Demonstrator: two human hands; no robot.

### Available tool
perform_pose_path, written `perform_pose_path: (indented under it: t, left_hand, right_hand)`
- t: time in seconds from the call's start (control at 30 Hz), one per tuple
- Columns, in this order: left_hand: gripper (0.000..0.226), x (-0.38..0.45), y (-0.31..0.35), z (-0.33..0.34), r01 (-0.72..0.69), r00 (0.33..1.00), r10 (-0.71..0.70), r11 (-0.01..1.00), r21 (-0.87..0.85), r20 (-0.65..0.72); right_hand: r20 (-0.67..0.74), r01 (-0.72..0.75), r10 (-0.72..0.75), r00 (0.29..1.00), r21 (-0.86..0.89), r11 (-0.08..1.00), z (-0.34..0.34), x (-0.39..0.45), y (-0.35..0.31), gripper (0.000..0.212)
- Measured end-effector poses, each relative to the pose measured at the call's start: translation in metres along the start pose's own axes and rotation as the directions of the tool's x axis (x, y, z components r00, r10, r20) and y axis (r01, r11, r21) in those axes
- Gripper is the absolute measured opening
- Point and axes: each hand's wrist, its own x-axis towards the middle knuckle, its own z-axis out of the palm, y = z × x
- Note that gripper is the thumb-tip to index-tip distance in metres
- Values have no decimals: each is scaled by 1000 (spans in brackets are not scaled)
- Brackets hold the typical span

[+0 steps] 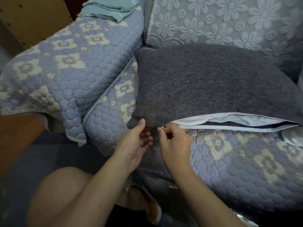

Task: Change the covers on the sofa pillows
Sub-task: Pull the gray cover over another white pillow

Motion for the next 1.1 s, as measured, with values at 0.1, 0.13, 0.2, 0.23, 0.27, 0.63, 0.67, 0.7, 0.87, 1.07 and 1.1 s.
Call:
perform_pose_path:
  t: [0.1,0.13,0.2,0.23,0.27,0.63,0.67,0.7,0.87,1.07,1.1]
  left_hand:
    - [28,-1,-2,2,-37,996,34,999,40,84]
    - [27,-2,-4,4,-56,995,52,997,49,80]
    - [25,-2,-5,10,-98,995,98,995,25,10]
    - [24,-2,-4,15,-114,993,114,993,7,-31]
    - [22,-1,-3,19,-134,989,133,991,-9,-70]
    - [21,1,-2,23,-294,882,340,938,184,-326]
    - [22,1,0,20,-296,876,342,938,180,-341]
    - [22,2,1,16,-295,872,337,941,167,-356]
    - [18,8,10,-3,-312,837,337,941,129,-431]
    - [36,-1,-9,16,-117,953,115,993,8,-280]
    - [42,-6,-18,28,-59,985,68,996,59,-160]
  right_hand:
    - [12,-31,31,999,14,999,-1,1,-4,17]
    - [18,-39,38,999,26,999,-1,2,-5,16]
    - [49,-55,52,997,54,997,-1,3,-8,15]
    - [64,-65,61,996,67,996,0,2,-9,15]
    - [70,-71,66,995,76,995,0,2,-10,14]
    - [7,-171,171,985,19,985,-16,20,-2,22]
    - [-6,-181,181,983,7,983,-21,23,3,23]
    - [-22,-191,191,981,-7,982,-27,25,9,24]
    - [-123,-265,255,959,-75,961,-67,38,39,23]
    - [-198,-332,327,924,9,943,-99,31,52,23]
    - [-192,-331,326,926,4,944,-99,28,51,23]
